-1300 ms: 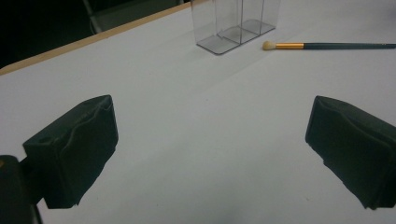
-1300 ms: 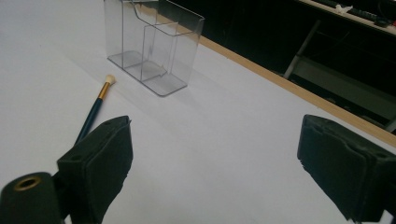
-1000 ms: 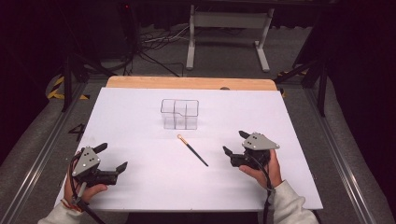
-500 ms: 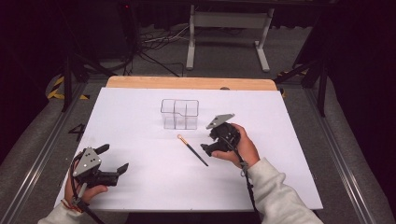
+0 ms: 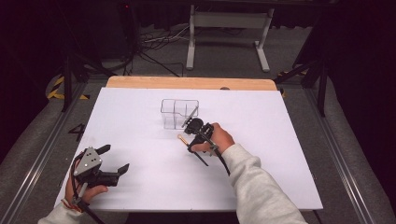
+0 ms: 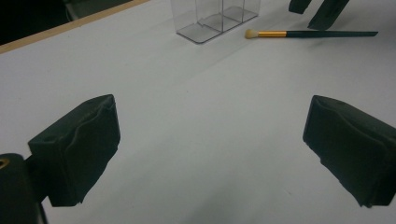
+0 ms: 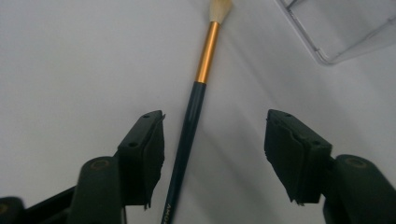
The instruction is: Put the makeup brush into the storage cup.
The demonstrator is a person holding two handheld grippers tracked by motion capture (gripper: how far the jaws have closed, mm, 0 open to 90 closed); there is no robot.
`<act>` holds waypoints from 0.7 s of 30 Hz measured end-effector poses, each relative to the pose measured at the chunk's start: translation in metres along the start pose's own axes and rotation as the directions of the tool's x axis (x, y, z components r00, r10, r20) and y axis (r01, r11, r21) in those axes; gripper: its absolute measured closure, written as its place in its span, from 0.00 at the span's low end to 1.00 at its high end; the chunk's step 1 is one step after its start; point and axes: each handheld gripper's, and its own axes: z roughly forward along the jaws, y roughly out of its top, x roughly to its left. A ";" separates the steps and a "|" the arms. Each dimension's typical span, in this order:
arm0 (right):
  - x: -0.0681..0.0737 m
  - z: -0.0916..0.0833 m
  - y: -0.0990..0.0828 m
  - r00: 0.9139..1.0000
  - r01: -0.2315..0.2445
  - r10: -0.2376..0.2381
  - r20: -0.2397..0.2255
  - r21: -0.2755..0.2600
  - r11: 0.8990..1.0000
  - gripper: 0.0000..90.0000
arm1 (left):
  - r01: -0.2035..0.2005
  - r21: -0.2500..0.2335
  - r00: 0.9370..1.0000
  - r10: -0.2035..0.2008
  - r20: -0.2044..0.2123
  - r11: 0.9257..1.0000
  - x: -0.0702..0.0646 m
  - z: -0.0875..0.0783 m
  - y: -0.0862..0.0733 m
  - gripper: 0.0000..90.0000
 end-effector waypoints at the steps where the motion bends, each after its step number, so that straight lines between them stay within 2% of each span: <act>1: 0.001 0.003 0.002 1.000 0.007 -0.007 -0.003 0.013 1.000 0.52 | 0.000 0.001 1.000 0.000 0.002 1.000 0.000 0.000 0.000 0.05; 3: 0.001 0.009 0.004 1.000 0.018 -0.017 -0.018 0.036 0.999 0.56 | -0.001 0.005 1.000 0.001 0.002 1.000 0.000 0.001 0.000 0.05; 4: 0.002 0.012 0.006 1.000 0.019 -0.018 -0.009 0.049 0.999 0.57 | -0.002 0.004 1.000 0.002 0.003 1.000 0.000 0.001 0.000 0.05; 6: 0.001 0.012 0.009 1.000 0.024 -0.023 -0.010 0.047 0.999 0.66 | 0.000 0.005 1.000 0.000 0.003 1.000 0.000 0.001 0.000 0.05; 9: 0.001 0.012 0.011 1.000 0.016 -0.016 -0.006 0.058 0.998 0.72 | -0.001 0.008 1.000 0.001 0.008 1.000 -0.001 0.002 0.000 0.05; 15: 0.003 0.012 0.015 0.999 0.047 -0.045 -0.019 0.088 0.995 0.93 | -0.002 0.006 1.000 0.002 0.010 1.000 -0.001 0.001 0.000 0.06; 19: 0.003 0.012 0.013 0.998 0.055 -0.053 -0.022 0.076 0.996 0.93 | 0.005 -0.001 1.000 -0.005 0.000 1.000 0.000 0.001 0.000 0.06; 20: 0.002 0.011 0.011 0.998 0.057 -0.056 -0.026 0.064 0.996 0.93 | 0.005 -0.001 1.000 -0.005 -0.002 1.000 0.000 0.001 -0.001 0.06; 21: 0.000 0.011 0.007 0.998 0.041 -0.039 -0.040 0.035 0.999 0.93 | 0.006 -0.001 1.000 -0.006 -0.001 1.000 0.000 0.001 -0.001 0.06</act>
